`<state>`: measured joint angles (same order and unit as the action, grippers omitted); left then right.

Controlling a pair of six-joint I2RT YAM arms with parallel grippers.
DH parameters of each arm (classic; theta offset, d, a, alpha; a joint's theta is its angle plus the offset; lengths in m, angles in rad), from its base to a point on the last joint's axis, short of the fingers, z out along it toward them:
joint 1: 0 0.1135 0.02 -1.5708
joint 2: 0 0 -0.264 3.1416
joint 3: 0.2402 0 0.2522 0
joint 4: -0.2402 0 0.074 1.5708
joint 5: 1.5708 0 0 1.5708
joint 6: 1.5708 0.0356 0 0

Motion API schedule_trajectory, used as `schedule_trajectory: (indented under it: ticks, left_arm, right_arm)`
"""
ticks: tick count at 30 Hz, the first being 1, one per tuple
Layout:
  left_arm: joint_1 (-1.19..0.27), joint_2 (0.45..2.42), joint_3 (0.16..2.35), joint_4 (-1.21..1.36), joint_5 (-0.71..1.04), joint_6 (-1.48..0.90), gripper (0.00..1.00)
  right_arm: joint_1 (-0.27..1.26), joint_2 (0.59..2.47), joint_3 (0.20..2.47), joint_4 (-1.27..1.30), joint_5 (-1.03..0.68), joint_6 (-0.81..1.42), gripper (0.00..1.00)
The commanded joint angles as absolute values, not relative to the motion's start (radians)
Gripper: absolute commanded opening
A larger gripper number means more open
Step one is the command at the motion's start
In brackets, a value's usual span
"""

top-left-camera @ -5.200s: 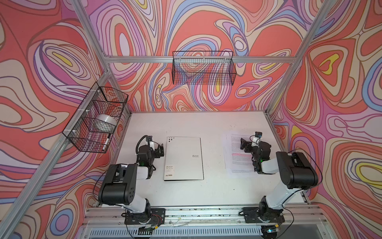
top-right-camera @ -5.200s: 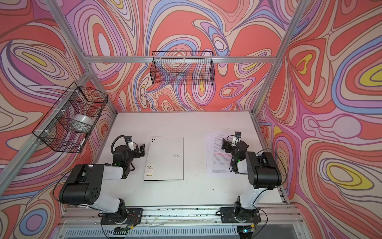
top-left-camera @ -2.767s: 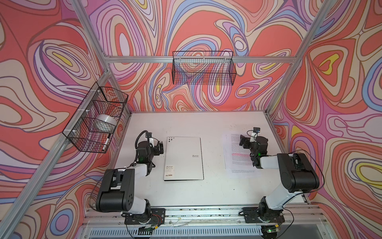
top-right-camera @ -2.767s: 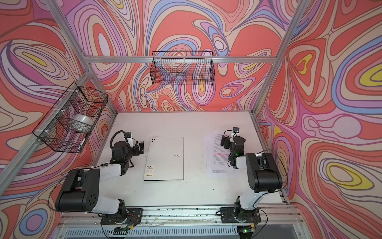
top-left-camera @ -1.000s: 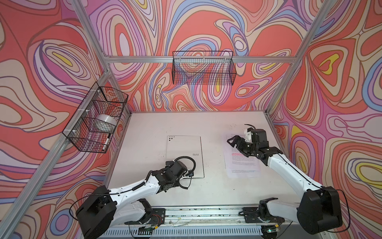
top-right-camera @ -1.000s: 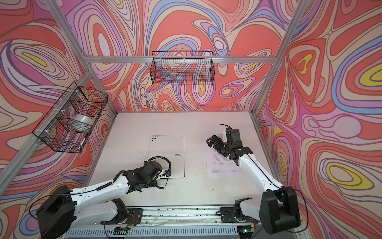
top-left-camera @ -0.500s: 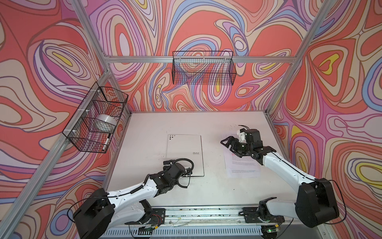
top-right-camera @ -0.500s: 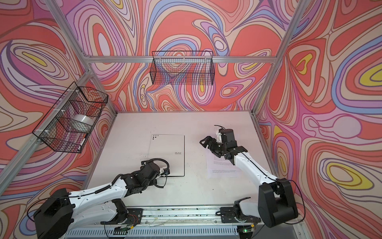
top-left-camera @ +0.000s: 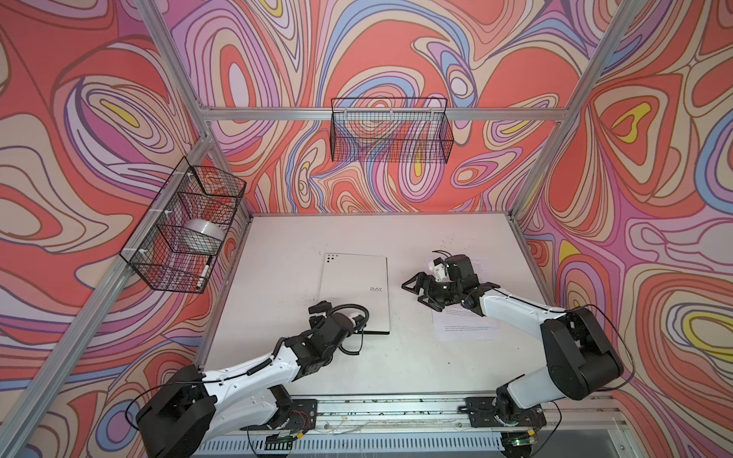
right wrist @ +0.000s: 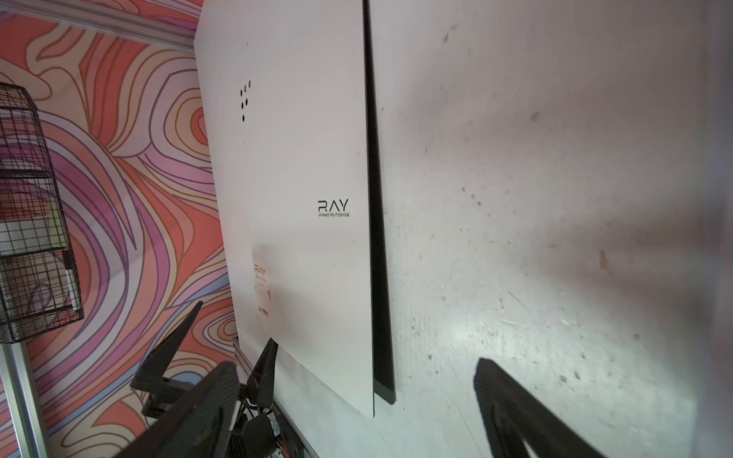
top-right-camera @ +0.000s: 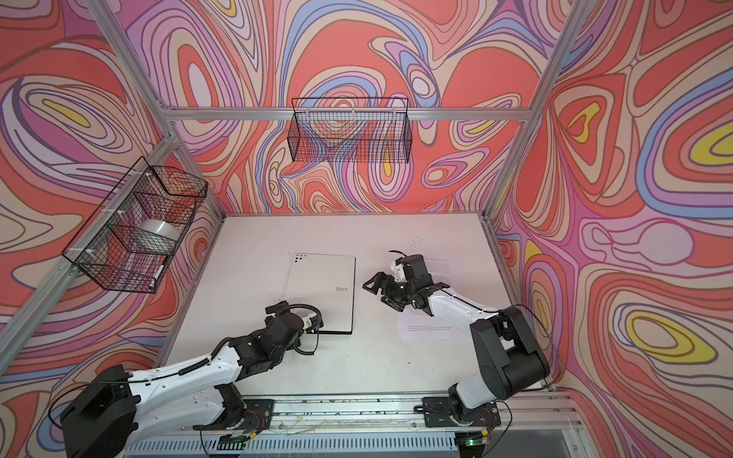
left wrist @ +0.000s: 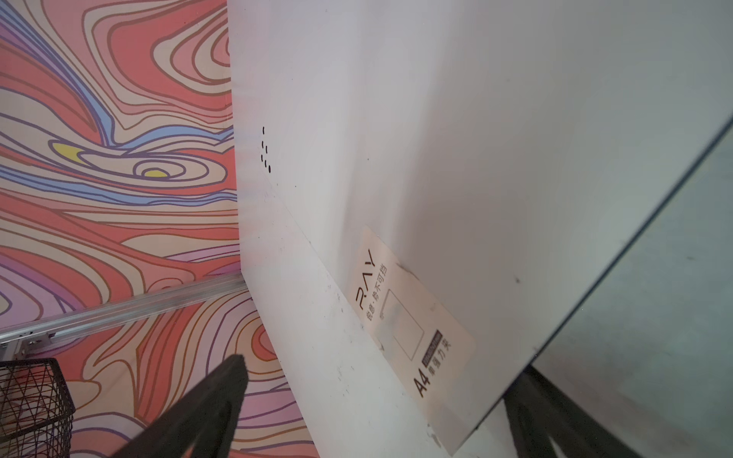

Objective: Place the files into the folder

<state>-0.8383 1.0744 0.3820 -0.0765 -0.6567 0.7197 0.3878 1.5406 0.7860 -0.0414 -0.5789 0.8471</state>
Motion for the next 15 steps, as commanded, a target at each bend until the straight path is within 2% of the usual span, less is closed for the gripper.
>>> schedule_trajectory:
  ticks: [1,10,15]
  left_arm:
    - [-0.841,1.08,0.377,-0.033,-0.693,0.691,1.0]
    - [-0.842,1.12,0.417,-0.05,-0.702,0.661,1.0]
    - [-0.842,1.12,0.426,-0.055,-0.712,0.648,1.0]
  right_arm:
    - [0.427,1.594,0.784,0.032,-0.606,0.872,0.97]
    - [0.502,1.729,0.802,0.17,-0.652,0.919,0.9]
    - [0.53,1.761,0.82,0.188,-0.664,0.916,0.89]
